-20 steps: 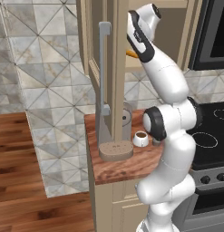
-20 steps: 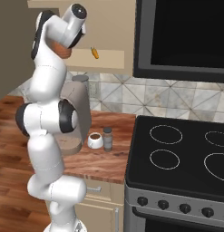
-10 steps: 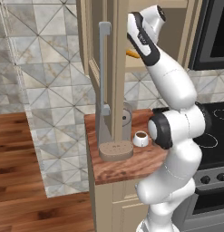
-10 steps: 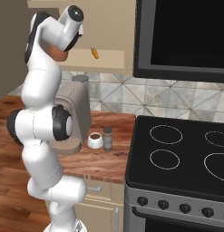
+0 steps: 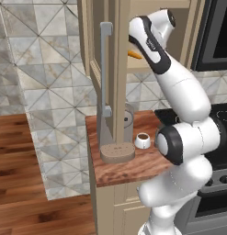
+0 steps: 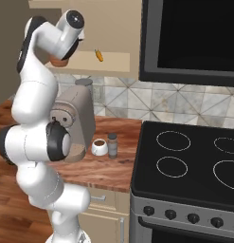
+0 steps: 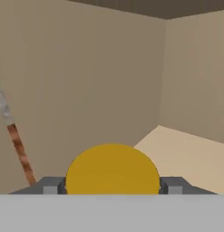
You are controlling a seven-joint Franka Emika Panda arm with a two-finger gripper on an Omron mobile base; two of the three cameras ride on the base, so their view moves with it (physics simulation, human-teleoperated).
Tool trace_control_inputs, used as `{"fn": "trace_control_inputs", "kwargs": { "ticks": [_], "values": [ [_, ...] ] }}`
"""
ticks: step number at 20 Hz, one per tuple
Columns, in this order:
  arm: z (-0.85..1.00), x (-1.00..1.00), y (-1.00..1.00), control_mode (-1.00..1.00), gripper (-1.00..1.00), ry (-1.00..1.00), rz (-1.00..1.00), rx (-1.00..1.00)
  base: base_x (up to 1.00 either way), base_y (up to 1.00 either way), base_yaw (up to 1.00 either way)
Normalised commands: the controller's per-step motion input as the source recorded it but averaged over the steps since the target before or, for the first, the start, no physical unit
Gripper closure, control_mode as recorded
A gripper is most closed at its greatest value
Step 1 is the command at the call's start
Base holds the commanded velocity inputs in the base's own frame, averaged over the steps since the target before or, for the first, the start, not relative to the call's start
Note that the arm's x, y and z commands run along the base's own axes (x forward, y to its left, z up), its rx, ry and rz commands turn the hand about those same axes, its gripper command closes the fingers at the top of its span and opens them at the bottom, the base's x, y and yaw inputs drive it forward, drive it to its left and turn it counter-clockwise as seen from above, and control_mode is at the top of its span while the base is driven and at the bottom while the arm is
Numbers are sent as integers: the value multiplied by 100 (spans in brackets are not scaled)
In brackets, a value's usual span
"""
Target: Pick the cinnamon and honey bottle from the cabinet and place them next to the mug.
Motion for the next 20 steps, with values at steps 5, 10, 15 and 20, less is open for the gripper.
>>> {"fn": "trace_control_inputs", "kwargs": {
  "ticks": [5,10,15,20],
  "values": [
    [0,-52,-25,-100,100,-6,0,1,0,0,0],
    [0,-62,-25,-100,100,-6,0,0,0,0,0],
    [-9,-78,-28,-100,100,-7,0,0,0,0,0],
    [-23,-73,-41,-100,100,-4,3,0,0,0,0]
  ]
}}
